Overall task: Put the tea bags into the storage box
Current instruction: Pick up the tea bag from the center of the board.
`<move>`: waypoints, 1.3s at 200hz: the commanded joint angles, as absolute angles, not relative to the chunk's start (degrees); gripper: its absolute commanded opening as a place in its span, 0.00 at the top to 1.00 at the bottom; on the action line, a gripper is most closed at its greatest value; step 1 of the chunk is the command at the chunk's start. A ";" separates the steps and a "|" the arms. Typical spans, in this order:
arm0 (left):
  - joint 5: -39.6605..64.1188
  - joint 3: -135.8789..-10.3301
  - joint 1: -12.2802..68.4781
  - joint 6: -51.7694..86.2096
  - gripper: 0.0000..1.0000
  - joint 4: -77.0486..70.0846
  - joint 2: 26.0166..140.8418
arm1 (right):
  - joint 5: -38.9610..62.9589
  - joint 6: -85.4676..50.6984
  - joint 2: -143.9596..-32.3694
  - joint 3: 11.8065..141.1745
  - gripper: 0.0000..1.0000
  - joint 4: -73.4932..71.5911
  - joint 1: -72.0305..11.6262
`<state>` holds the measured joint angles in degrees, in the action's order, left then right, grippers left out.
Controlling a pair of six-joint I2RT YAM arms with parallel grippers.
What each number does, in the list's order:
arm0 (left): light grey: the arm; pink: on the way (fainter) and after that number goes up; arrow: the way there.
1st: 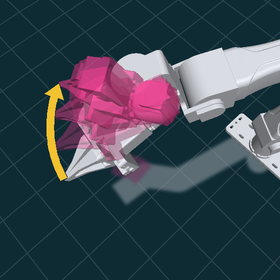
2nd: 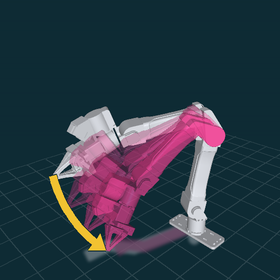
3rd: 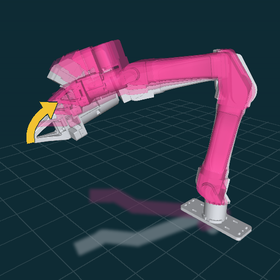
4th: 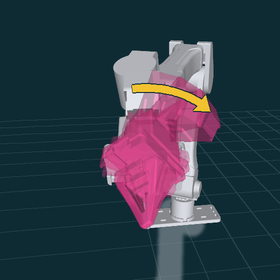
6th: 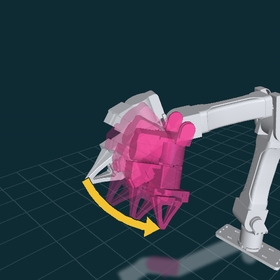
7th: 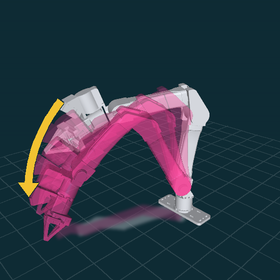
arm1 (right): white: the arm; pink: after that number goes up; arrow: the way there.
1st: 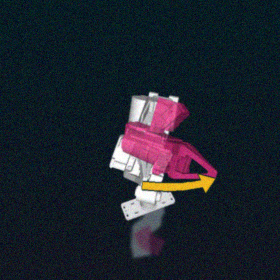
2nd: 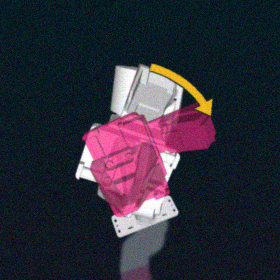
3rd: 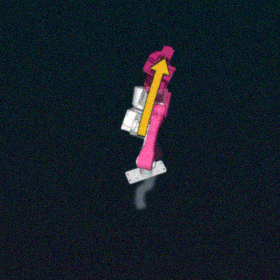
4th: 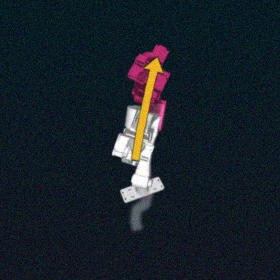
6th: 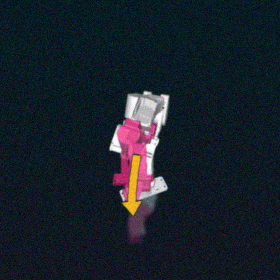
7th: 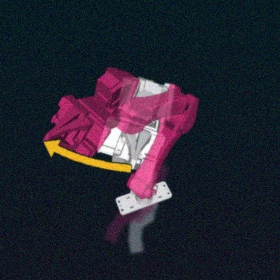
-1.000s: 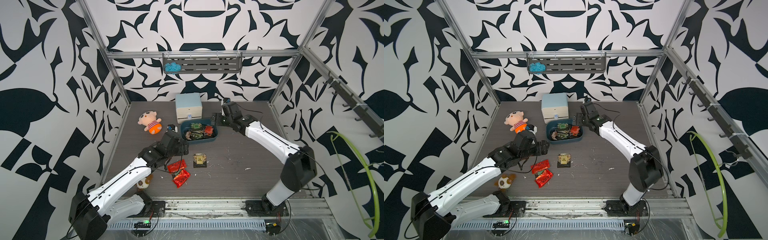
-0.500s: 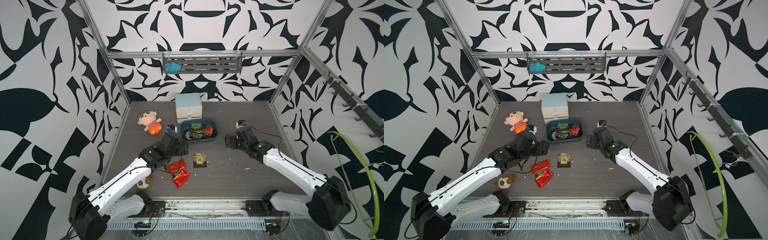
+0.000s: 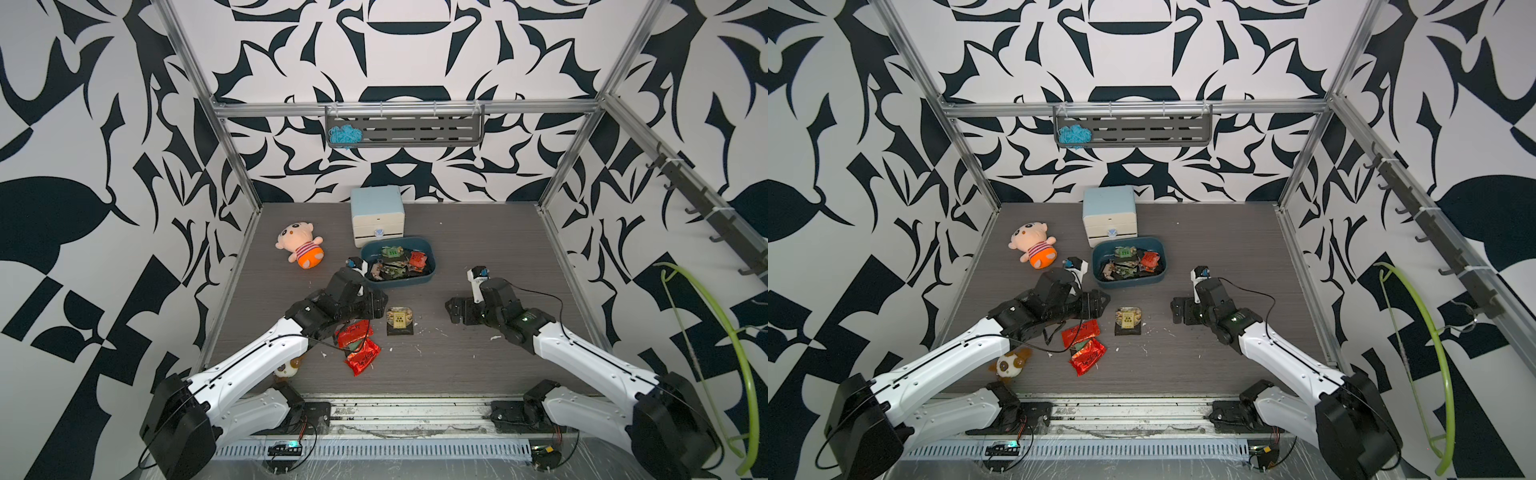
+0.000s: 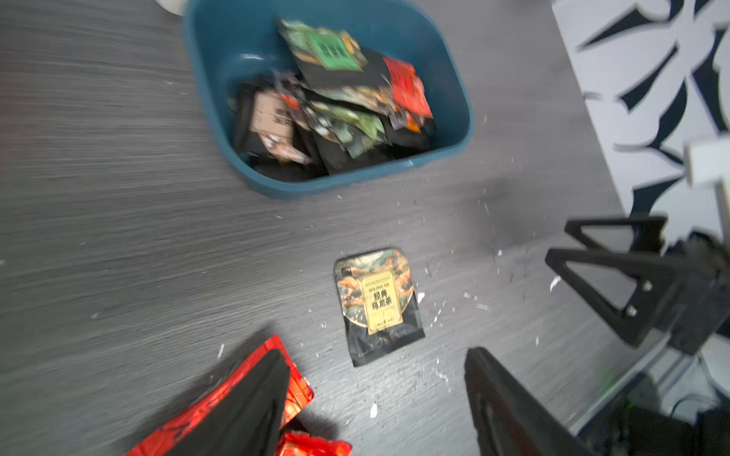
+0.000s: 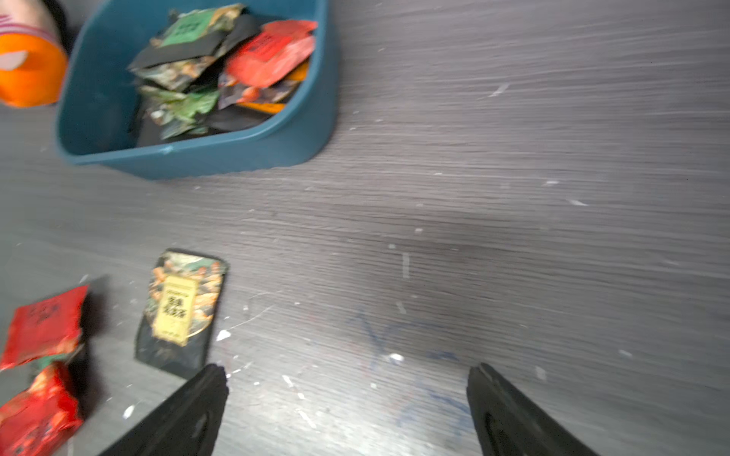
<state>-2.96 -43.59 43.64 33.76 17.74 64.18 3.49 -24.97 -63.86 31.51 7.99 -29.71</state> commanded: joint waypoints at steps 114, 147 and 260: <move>3.55 -51.73 51.00 32.34 0.83 21.99 85.42 | 16.33 -24.35 -87.12 41.43 0.45 -2.70 -39.14; 5.21 -52.12 49.29 34.37 0.84 21.89 88.55 | 16.48 -24.48 -89.29 42.71 0.49 -2.24 -39.99; 6.10 -55.84 48.52 34.41 0.92 27.88 97.96 | 18.50 -25.69 -93.63 44.89 0.54 -1.23 -40.00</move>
